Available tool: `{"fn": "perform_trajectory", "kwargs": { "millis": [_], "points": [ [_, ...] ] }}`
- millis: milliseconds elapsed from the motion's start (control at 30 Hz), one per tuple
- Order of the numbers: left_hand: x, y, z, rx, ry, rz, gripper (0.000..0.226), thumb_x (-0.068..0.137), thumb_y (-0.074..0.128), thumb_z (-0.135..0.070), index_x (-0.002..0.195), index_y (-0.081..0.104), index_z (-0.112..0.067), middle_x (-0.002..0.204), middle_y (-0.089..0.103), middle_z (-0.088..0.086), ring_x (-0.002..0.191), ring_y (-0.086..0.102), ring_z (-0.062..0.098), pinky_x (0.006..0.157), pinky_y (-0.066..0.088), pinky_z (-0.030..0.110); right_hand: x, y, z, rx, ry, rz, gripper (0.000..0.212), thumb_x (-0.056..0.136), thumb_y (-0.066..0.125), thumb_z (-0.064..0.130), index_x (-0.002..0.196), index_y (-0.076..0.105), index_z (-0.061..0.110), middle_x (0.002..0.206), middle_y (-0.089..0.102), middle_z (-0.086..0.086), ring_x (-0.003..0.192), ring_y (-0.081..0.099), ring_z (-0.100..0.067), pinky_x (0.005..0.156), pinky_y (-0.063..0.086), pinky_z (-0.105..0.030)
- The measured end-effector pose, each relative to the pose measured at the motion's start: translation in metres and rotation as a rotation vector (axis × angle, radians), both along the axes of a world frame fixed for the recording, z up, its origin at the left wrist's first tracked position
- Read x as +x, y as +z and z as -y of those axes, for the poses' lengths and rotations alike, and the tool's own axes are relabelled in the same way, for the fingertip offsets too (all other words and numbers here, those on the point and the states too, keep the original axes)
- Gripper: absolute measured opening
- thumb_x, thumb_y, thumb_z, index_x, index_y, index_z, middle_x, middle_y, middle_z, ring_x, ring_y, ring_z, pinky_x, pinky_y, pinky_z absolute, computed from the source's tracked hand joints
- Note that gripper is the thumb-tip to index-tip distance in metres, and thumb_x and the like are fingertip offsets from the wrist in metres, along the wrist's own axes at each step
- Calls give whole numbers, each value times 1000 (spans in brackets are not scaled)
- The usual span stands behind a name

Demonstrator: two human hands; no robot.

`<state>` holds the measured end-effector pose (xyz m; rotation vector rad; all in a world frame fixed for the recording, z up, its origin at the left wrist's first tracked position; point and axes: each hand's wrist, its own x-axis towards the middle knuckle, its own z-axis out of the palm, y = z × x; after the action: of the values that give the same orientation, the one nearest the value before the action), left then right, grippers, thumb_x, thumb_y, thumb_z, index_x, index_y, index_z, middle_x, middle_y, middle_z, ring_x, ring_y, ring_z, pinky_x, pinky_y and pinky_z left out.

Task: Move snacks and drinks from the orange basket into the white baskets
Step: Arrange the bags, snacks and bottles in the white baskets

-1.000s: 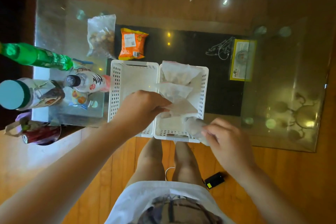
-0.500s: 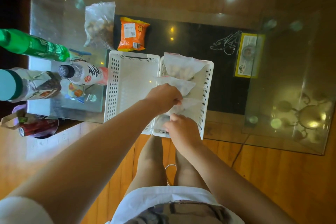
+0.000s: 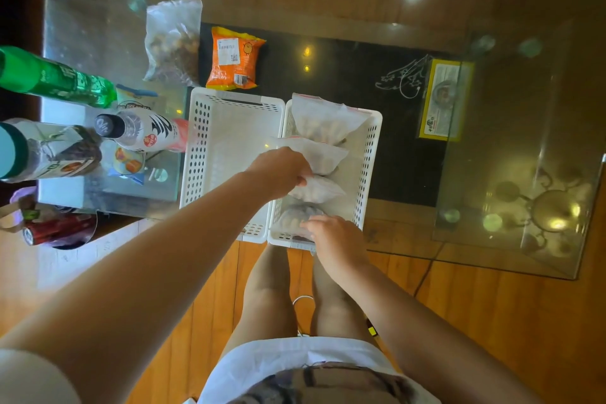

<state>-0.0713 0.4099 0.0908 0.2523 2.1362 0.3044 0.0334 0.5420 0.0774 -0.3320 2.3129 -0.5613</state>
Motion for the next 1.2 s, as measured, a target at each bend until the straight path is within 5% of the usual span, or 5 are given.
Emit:
{"fn": "perform_trajectory", "kwargs": {
  "millis": [433, 667, 867, 1033, 1200],
  "points": [
    [-4, 5, 16, -72, 148, -234, 17, 88, 60, -34, 100, 71, -31, 107, 69, -1, 95, 62, 21, 80, 50, 34, -33, 5, 1, -94, -179, -96, 29, 92, 52, 20, 120, 60, 15, 115, 67, -4, 104, 63, -20, 86, 47, -27],
    [9, 10, 24, -17, 292, -299, 17, 88, 59, -33, 98, 73, -30, 103, 72, -5, 93, 64, 19, 73, 49, 32, 14, 6, 18, -106, 179, -395, 50, 64, 77, 12, 110, 62, 22, 127, 58, -7, 123, 49, -28, 104, 37, -43],
    [17, 35, 47, 118, 544, -538, 20, 91, 57, -18, 106, 70, -17, 113, 69, 1, 101, 64, 20, 83, 47, 25, -9, -13, 22, 180, 212, -362, 107, 59, 82, 27, 145, 18, 30, 153, 24, -11, 140, 24, -33, 109, 21, -56],
    [17, 63, 88, 95, 625, -737, 28, 90, 54, -10, 116, 65, -11, 125, 62, 7, 113, 58, 25, 94, 47, 37, -34, -27, 13, 264, 350, -312, 95, 82, 55, 55, 139, -19, 39, 152, -19, -9, 140, -15, -30, 110, -8, -53],
    [8, 73, 146, 58, 784, -795, 32, 88, 54, -11, 118, 63, -13, 128, 58, 7, 113, 56, 27, 94, 47, 47, -46, -21, 19, 346, 455, -256, 81, 88, 36, 61, 137, -25, 38, 152, -23, -11, 136, -25, -33, 105, -19, -55]
  ]
}}
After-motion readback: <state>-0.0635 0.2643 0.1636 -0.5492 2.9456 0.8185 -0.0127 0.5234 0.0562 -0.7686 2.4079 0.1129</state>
